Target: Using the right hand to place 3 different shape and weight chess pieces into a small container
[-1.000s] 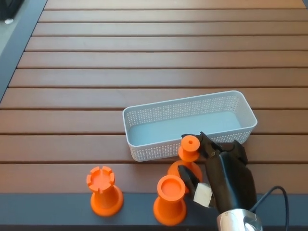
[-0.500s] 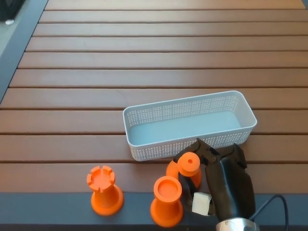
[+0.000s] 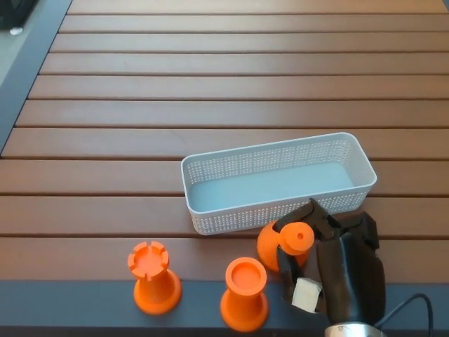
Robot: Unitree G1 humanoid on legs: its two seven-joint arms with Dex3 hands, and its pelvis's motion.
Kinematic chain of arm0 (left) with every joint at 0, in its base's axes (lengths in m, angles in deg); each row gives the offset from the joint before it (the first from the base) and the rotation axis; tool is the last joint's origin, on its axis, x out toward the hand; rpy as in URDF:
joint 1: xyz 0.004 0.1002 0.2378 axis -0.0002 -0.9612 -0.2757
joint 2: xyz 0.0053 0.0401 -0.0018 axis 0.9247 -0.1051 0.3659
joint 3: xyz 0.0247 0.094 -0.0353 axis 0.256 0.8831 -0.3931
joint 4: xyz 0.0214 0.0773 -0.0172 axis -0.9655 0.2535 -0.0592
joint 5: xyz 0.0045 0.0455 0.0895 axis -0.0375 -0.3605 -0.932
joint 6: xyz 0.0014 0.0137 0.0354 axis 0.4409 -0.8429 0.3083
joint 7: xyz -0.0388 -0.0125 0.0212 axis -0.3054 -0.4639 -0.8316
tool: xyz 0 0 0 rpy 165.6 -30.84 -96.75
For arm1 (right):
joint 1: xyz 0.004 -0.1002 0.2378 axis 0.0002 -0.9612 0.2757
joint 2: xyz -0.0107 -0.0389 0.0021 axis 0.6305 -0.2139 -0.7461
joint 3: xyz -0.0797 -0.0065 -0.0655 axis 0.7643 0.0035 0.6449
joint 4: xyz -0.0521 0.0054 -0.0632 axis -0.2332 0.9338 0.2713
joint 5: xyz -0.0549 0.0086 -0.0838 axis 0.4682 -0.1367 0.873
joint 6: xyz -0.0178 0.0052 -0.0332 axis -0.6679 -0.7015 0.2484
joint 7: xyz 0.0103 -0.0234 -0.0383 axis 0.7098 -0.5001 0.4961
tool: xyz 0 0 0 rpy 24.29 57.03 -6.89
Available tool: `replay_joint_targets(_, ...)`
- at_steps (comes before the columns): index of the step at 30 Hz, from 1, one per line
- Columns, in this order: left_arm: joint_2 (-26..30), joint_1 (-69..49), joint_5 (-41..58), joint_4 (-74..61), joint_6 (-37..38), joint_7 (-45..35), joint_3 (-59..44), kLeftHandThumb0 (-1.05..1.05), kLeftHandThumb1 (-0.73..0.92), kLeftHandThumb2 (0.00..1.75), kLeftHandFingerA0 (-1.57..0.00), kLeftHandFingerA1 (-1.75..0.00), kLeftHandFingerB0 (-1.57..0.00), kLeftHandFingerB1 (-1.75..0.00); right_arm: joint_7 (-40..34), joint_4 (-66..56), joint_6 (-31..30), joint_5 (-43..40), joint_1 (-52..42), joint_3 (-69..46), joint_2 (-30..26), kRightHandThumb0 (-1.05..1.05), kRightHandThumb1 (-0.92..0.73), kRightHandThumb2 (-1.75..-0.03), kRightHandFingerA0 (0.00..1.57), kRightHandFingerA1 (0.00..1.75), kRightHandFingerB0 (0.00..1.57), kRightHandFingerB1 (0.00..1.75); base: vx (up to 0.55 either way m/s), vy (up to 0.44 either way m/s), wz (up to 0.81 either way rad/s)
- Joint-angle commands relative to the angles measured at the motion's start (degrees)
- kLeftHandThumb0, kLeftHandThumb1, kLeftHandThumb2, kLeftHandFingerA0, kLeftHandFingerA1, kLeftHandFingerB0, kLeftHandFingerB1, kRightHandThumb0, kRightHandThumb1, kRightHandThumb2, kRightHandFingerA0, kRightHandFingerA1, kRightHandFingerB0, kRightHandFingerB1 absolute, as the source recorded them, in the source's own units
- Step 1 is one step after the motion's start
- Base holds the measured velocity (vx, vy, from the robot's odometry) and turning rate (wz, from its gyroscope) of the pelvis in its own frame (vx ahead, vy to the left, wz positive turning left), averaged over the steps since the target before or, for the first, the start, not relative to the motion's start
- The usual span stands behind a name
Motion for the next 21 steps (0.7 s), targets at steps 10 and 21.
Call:
replay_joint_targets(10, -1.47, -1.42, -0.73, 0.69, 0.04, -4.86, -1.4, -0.06, 0.44, 1.22, -1.44, -1.32, -1.45, -1.31, -13.06, 5.39, 16.88, -1.49, 0.51, -3.84, -4.68, -0.26, -0.85, -0.8, 0.8, 1.75, 0.54, 1.75, 0.0, 0.0, 0.0)
replay_joint_targets(21, 0.52, -2.79, -6.48, 0.47, 2.05, 2.09, 3.51, -0.09, 0.39, 1.2, -1.44, -1.32, -1.44, -1.31, -30.44, 6.61, 34.78, 6.98, 0.17, -0.53, -14.04, -0.18, -0.75, -1.0, 0.73, 1.75, 0.54, 1.75, 0.0, 0.0, 0.0)
